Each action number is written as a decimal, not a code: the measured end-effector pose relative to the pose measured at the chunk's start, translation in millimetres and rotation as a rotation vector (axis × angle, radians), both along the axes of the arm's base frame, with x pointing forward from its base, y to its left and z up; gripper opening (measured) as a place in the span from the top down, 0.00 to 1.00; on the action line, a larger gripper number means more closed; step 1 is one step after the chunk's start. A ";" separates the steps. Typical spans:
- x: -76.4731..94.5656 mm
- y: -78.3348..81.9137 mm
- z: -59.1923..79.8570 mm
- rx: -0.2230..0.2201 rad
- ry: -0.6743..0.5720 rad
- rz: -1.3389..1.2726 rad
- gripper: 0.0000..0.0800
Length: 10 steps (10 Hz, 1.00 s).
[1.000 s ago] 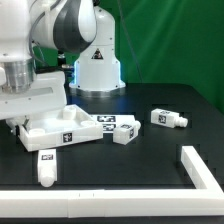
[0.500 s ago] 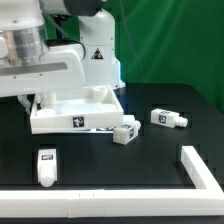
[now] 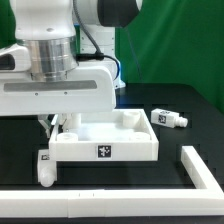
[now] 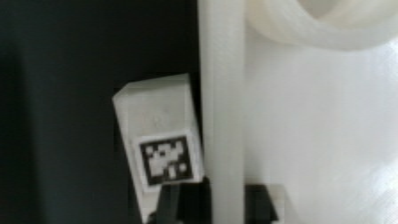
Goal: Assemble one leg
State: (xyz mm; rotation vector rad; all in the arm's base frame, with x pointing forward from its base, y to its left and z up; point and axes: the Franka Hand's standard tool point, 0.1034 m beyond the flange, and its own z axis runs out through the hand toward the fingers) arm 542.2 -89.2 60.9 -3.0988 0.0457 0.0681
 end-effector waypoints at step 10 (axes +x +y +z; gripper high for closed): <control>38.5 51.4 -43.1 -0.018 0.025 -0.044 0.94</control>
Offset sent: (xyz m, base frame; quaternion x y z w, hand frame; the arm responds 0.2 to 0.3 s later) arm 0.0000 0.0000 0.0000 0.0000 0.0000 0.0000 1.0000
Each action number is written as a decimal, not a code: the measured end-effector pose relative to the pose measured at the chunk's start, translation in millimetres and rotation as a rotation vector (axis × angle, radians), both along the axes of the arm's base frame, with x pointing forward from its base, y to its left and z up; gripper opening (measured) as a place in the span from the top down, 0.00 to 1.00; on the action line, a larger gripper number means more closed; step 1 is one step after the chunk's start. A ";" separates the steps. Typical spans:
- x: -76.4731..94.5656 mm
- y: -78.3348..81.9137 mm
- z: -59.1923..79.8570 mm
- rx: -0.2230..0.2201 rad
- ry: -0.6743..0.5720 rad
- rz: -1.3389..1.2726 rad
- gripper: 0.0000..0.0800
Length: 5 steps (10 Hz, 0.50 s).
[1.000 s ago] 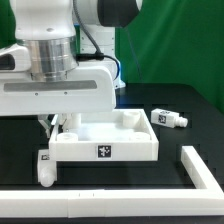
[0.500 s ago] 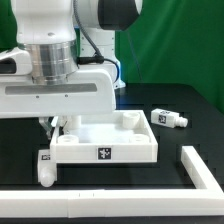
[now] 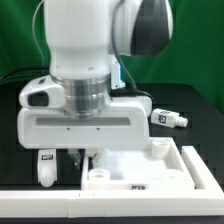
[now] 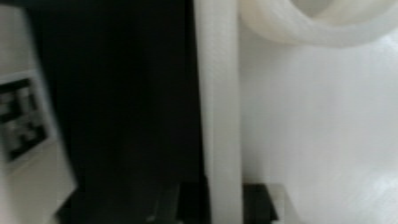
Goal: Assemble one leg
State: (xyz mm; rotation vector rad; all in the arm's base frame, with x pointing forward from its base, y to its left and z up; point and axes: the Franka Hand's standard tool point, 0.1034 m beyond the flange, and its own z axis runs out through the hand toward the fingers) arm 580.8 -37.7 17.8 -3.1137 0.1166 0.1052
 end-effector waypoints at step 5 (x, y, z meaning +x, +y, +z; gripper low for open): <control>-0.5 -3.3 -1.3 -0.003 -0.002 0.012 0.94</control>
Offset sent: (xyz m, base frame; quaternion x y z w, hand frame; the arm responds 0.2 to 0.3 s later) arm 0.0000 0.0000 0.0000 0.0000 0.0000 0.0000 1.0000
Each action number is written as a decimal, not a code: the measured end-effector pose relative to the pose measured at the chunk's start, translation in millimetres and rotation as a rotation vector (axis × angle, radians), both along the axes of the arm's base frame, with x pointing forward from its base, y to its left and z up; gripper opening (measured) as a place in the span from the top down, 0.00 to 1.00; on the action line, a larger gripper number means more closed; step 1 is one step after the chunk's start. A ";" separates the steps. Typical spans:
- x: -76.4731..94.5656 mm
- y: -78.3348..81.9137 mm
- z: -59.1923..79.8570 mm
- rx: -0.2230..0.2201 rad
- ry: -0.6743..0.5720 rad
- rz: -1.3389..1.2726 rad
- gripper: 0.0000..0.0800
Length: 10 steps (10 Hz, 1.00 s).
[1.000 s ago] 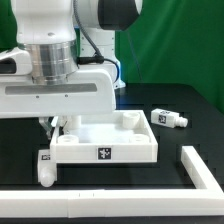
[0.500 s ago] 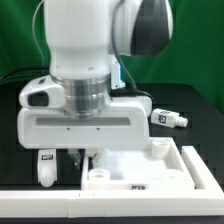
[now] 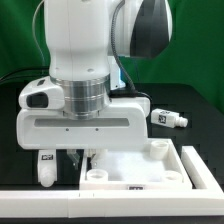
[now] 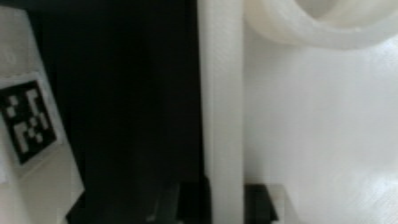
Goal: Assemble one leg
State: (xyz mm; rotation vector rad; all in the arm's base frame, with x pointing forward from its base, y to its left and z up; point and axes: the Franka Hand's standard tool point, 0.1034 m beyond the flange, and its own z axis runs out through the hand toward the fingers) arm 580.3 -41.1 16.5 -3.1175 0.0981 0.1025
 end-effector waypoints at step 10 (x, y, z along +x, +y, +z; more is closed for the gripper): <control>3.8 19.3 -9.4 -0.005 0.034 0.002 0.50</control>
Offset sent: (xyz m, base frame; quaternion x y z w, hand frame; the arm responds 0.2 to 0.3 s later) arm 0.0350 0.0443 -0.0009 -0.0026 0.0029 0.0301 0.9995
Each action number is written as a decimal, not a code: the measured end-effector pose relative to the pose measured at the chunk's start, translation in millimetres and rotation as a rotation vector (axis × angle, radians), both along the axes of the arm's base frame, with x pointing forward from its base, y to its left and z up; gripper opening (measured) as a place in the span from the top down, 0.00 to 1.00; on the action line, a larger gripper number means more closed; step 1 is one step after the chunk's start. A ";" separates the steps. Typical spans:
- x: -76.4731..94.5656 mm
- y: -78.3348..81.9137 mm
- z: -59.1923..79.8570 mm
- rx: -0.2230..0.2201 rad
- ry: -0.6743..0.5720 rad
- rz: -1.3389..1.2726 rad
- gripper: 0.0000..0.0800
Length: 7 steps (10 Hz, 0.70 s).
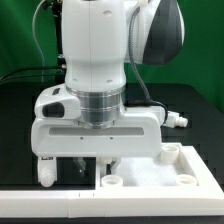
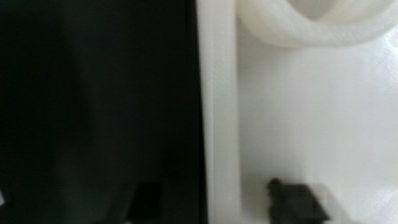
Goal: Assemble one leg
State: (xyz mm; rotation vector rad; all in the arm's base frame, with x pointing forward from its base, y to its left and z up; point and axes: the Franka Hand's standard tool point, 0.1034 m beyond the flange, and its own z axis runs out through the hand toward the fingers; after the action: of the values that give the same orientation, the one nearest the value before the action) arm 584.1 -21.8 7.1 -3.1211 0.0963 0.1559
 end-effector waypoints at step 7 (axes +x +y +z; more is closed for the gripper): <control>-34.6 0.9 53.8 0.031 0.077 -0.048 0.19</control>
Offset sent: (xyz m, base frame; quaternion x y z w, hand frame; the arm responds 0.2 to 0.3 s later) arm -0.0419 0.0039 0.0447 0.0115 -0.0994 0.1016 0.9898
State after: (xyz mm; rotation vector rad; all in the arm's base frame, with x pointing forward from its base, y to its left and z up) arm 549.5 -20.8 60.9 -3.0792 0.1678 0.2745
